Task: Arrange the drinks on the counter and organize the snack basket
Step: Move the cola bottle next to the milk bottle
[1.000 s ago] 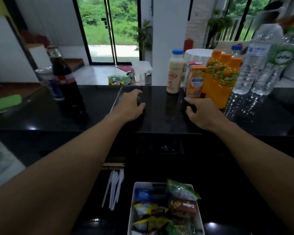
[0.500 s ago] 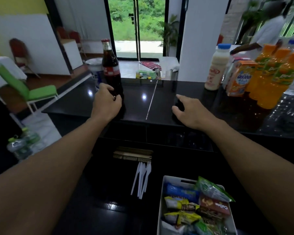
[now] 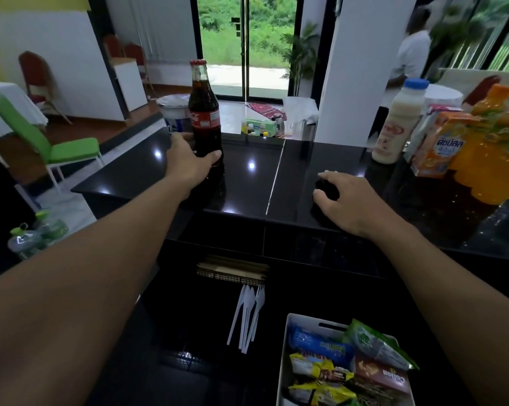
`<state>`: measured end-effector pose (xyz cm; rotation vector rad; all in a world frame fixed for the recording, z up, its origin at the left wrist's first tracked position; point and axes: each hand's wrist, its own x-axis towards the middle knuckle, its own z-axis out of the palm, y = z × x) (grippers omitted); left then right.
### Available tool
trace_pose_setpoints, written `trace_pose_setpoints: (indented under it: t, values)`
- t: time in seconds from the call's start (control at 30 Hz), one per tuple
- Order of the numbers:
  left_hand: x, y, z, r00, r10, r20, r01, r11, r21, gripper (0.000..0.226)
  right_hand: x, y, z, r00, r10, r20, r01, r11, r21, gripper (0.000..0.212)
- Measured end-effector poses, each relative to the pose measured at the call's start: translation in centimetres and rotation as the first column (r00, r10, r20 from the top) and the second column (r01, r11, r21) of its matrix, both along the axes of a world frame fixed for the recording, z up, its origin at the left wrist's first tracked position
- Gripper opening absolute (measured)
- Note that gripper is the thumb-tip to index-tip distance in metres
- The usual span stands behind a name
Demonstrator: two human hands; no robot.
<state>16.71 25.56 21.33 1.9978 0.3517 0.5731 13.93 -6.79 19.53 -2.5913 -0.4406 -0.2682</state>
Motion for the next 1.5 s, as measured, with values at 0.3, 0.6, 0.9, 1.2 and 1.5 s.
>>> trace_pose_setpoints:
  t: [0.3,0.6,0.9,1.2,1.5]
  values:
    - [0.9,-2.6,0.5,0.996,0.085,0.017,-0.086,0.992,0.092,0.059,-1.1,-2.4,1.2,0.998,-0.051,0.021,0.049,0.992,0.12,0.059]
    - [2.0,-11.6,0.7,0.989,-0.097,0.109,0.077,0.982,0.173,0.051,-0.5,-12.5,1.7,0.982,-0.168,-0.091,0.154,0.978,-0.144,0.053]
    - [6.6,-21.7,1.7,0.954,-0.261,0.145,0.242,0.961,0.134,0.049,0.6,-12.9,1.1,0.987,-0.135,-0.087,0.122,0.983,-0.141,0.053]
    - [10.0,-25.7,0.7,0.956,-0.272,0.109,0.26,0.959,0.115,0.047,1.2,-13.0,1.0,0.984,-0.134,-0.114,0.12,0.985,-0.125,0.056]
    - [10.5,-26.1,0.3,0.951,-0.293,0.102,0.277,0.95,0.148,0.055,1.3,-12.9,0.9,0.981,-0.157,-0.116,0.145,0.984,-0.108,0.056]
